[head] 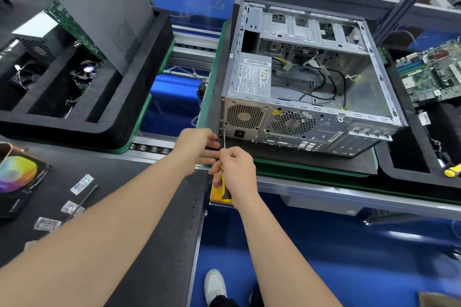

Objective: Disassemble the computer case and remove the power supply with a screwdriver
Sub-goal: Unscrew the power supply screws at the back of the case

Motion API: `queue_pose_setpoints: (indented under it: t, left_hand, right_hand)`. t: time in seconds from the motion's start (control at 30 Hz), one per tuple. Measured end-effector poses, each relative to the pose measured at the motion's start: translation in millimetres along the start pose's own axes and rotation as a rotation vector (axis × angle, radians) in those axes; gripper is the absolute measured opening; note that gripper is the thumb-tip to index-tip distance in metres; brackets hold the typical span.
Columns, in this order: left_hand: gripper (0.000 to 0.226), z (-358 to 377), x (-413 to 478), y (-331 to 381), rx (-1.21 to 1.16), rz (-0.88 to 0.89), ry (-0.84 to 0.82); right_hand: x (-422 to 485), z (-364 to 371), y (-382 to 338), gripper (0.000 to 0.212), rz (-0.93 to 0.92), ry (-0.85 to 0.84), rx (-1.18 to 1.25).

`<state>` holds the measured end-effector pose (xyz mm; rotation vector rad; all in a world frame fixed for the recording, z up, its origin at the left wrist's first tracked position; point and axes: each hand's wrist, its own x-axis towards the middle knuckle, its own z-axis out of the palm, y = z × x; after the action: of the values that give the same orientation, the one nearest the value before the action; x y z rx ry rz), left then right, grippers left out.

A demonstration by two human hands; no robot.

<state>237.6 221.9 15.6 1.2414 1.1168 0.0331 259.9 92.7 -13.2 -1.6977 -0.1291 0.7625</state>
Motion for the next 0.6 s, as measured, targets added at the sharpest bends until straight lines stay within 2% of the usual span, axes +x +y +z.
queue_pose_setpoints:
  t: [0.1,0.23,0.37,0.6]
  left_hand:
    - [0.029,4,-2,-7,-0.008,-0.015,-0.035]
    - [0.039,17,-3,-8,-0.169,-0.026,-0.092]
    - [0.028,28,-7,-11,-0.265,-0.029,-0.076]
    - [0.01,39,-4,-28,-0.312,0.121,0.046]
  right_hand:
    - [2,-1,0,0.02,-0.014,0.043,-0.104]
    - [6,-4,-2,0.015,-0.009,0.059,-0.147]
    - [8,-5,-4,0.019,0.008,0.055,-0.171]
    - [7,-7,-5,0.02,0.022,0.061,-0.24]
